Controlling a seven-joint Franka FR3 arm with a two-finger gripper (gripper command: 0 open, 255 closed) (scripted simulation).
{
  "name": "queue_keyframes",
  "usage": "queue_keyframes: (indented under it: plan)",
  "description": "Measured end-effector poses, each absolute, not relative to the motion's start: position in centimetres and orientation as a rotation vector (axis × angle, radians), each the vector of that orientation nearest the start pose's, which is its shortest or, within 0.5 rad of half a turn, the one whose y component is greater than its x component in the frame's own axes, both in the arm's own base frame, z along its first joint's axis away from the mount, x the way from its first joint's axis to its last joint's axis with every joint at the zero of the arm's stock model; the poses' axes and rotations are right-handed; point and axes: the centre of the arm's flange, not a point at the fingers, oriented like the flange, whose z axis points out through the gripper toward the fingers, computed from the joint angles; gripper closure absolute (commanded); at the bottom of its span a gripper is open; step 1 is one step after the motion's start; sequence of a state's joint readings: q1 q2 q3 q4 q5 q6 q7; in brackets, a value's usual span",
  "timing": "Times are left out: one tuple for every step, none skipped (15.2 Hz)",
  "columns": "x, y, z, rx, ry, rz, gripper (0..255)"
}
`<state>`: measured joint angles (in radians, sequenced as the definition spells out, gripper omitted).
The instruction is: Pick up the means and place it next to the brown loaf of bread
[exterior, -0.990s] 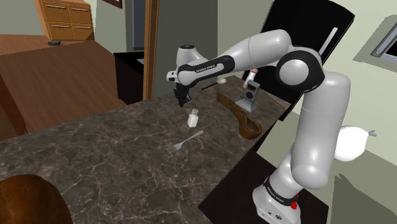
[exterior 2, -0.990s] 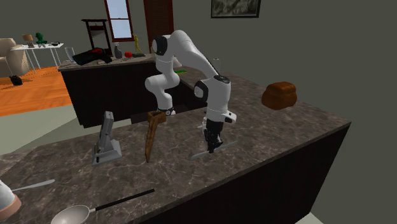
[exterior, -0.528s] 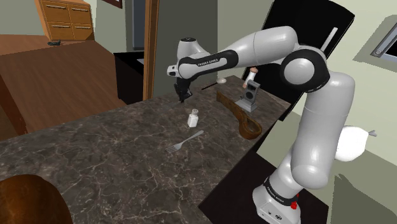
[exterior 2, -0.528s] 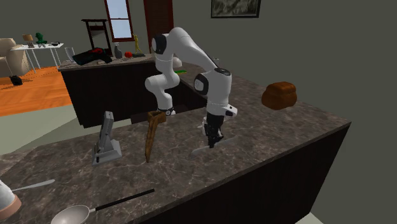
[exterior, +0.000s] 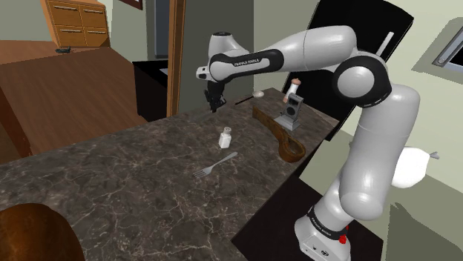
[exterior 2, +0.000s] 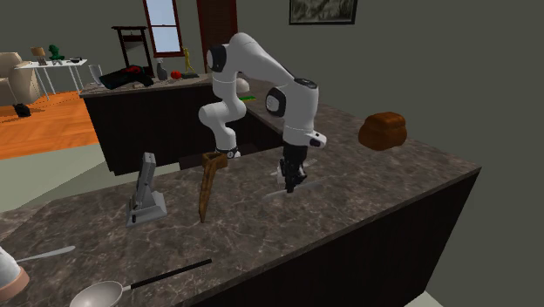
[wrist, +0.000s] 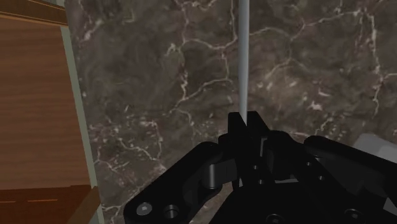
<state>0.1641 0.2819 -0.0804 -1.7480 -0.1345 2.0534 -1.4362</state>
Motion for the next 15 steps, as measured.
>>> queue_keyframes:
  plan:
    - [63.7, 4.9, 41.8, 2.117, 2.146, -0.106, 255]
    - [63.7, 5.0, 42.5, 2.117, 2.146, -0.106, 255]
    - [63.7, 5.0, 43.1, 2.116, 2.146, -0.106, 255]
    - [63.6, 4.9, 43.6, 2.116, 2.146, -0.106, 255]
    - [63.7, 4.9, 44.0, 2.116, 2.146, -0.106, 255]
    - [63.6, 5.0, 44.7, 2.117, 2.145, -0.106, 255]
    - [63.7, 5.0, 45.2, 2.116, 2.146, -0.106, 255]
    - [63.7, 5.0, 45.7, 2.117, 2.146, -0.106, 255]
    - [63.7, 5.0, 46.2, 2.117, 2.146, -0.106, 255]
    - [63.7, 5.0, 46.7, 2.117, 2.146, -0.107, 255]
    - [63.7, 5.0, 47.3, 2.117, 2.146, -0.106, 255]
    - [63.7, 5.0, 47.8, 2.117, 2.146, -0.106, 255]
    - [63.7, 5.1, 48.4, 2.117, 2.146, -0.106, 255]
    - [63.7, 5.0, 48.9, 2.116, 2.146, -0.106, 255]
    - [63.7, 5.0, 49.4, 2.117, 2.146, -0.106, 255]
